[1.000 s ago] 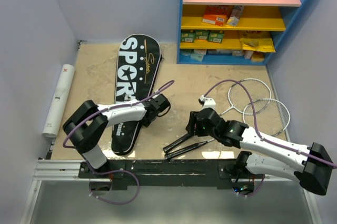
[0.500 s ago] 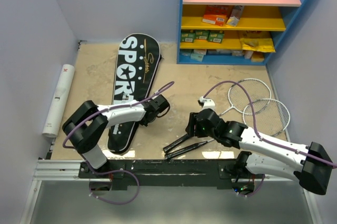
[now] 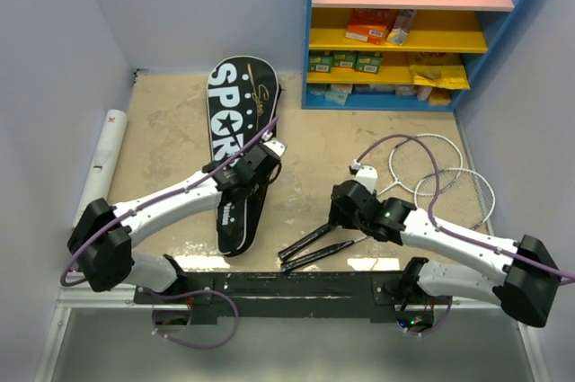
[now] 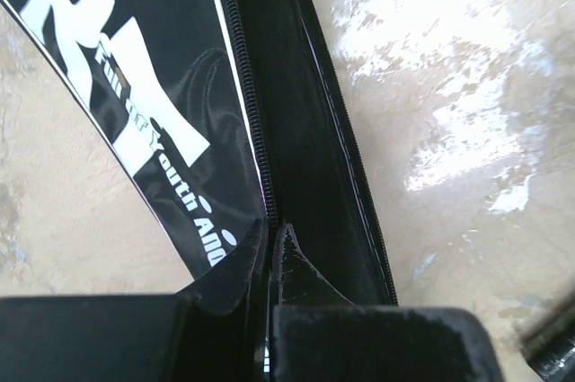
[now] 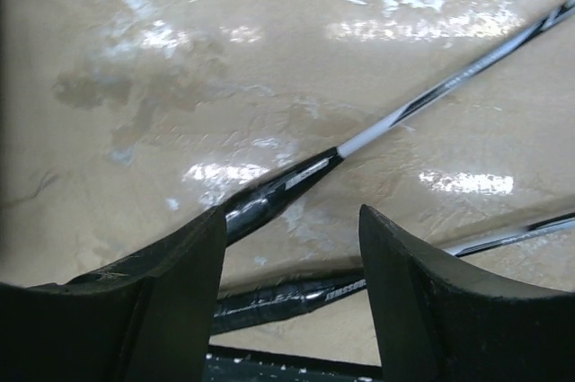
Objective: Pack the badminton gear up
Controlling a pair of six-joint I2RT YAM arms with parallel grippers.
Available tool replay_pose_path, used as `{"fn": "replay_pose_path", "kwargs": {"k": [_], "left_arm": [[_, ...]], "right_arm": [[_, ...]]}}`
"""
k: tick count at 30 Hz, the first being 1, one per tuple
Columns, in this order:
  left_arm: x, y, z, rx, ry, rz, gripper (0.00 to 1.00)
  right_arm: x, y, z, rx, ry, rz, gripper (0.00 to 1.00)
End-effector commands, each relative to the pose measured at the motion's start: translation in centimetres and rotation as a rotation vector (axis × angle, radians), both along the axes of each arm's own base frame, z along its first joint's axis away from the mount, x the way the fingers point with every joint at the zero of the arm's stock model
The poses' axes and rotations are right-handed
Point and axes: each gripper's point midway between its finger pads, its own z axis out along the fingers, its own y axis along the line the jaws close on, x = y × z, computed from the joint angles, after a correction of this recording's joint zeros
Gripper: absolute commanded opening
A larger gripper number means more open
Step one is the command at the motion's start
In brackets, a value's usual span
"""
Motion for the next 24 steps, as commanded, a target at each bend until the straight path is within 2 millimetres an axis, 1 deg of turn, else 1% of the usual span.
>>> {"fn": "replay_pose_path", "kwargs": {"k": [1, 2, 4, 5, 7, 8, 9, 11, 12, 18, 19, 21, 22, 24], "left_arm": [[0.6, -1.1, 2.3, -0.097, -0.08, -0.03, 0.0], [0.8, -1.2, 2.8, -0.115, -0.101, -0.028, 0.0], [0.6, -1.0, 3.1, -0.13, -0.116, -0.024, 0.0], [0.8, -1.1, 4.0, -0.16, -0.146, -0.025, 0.0], [0.6, -1.0, 4.4, -0.177, -0.163, -0.029, 0.0], [0.6, -1.0, 5.4, -0.205, -0.188, -0.031, 0.0], [0.4, -1.0, 5.5, -0.214, -0.188, -0.042, 0.0], [0.2, -1.2, 6.3, -0.248, -0.208, -0.054, 0.0], [-0.1, -1.4, 6.0, -0.262, -0.195, -0.073, 0.0], [-1.1, -2.5, 5.0, -0.302, -0.146, -0.131, 0.0], [-1.1, -2.6, 4.9, -0.301, -0.145, -0.135, 0.0], [-1.0, -2.7, 5.2, -0.299, -0.151, -0.141, 0.0], [-1.0, -2.6, 5.0, -0.287, -0.142, -0.142, 0.0], [-0.9, -2.3, 5.2, -0.266, -0.143, -0.135, 0.0]], "right_arm": [[2.3, -1.9, -0.2, -0.027, 0.01, -0.184, 0.63], [2.8, -2.6, -0.8, -0.038, 0.028, -0.224, 0.63], [3.4, -3.1, -1.1, -0.033, 0.033, -0.269, 0.63], [3.9, -3.7, -1.1, -0.036, 0.029, -0.301, 0.63], [4.3, -4.2, -1.4, -0.046, 0.03, -0.344, 0.63], [4.6, -4.5, -1.5, -0.05, 0.03, -0.367, 0.63], [4.7, -4.6, -2.0, -0.065, 0.042, -0.384, 0.63], [5.3, -4.7, -2.2, -0.068, 0.046, -0.411, 0.63], [5.4, -4.8, -2.9, -0.086, 0.063, -0.418, 0.63], [6.9, -5.0, -3.9, -0.111, 0.087, -0.499, 0.61], [7.1, -5.2, -4.4, -0.118, 0.094, -0.513, 0.61], [7.1, -5.6, -5.1, -0.121, 0.109, -0.535, 0.6], [7.2, -5.7, -5.5, -0.108, 0.117, -0.546, 0.59], [6.8, -6.1, -6.5, -0.109, 0.139, -0.559, 0.55]]}}
